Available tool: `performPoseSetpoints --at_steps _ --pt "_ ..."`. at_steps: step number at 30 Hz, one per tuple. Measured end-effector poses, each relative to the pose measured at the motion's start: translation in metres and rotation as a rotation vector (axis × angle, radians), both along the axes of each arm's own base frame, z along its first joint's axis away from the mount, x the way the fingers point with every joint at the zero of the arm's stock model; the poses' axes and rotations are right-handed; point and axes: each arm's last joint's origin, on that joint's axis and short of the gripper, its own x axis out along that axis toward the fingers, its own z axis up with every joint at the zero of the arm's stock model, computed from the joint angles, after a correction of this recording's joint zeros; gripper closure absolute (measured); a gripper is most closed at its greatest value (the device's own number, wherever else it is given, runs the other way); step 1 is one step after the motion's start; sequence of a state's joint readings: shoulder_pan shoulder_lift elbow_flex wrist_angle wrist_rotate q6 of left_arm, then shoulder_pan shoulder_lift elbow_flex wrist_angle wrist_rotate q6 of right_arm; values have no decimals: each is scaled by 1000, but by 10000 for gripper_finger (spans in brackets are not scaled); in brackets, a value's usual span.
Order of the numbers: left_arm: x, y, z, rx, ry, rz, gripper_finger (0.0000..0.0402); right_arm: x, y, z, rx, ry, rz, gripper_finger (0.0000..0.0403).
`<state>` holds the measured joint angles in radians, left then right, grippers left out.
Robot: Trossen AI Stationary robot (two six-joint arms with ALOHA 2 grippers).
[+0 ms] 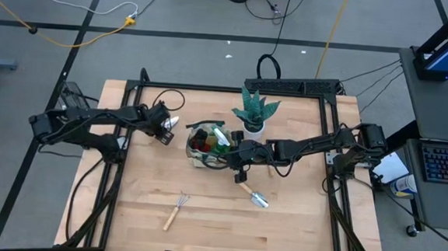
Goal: Pick & Place Garden tools in Gardening bag
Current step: Put the top brown trowel into the white gardening bag
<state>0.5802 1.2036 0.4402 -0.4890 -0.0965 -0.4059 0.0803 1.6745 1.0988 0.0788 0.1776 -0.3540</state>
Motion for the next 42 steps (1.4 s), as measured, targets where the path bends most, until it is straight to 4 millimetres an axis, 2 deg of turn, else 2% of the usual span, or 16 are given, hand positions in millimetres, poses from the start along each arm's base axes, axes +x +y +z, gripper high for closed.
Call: performPoseSetpoints --at_steps 3,8,14,22,31,33,36,39,42 --pt "-2 -1 -4 -7 -11 -23 288 0 0 0 0 0 0 403" --pt "-1 -2 -4 -3 -15 -34 337 0 0 0 0 0 0 403" --pt "-2 -6 6 3 -38 -58 337 0 0 0 -2 0 1 403" --pt "6 -23 66 87 -214 -146 337 0 0 0 -5 1 3 403" --pt "28 -67 166 249 -584 -517 337 0 0 1 -8 -4 5 403" --pt "34 -78 182 290 -650 -603 337 1 0 1 -8 -9 5 403" --pt "51 -91 194 359 -739 -711 337 1 0 1 -7 -15 5 403" --pt "72 -100 190 435 -748 -763 337 1 0 2 -6 -18 5 403" --pt "92 -103 178 541 -659 -757 337 1 0 2 -5 -17 4 403"
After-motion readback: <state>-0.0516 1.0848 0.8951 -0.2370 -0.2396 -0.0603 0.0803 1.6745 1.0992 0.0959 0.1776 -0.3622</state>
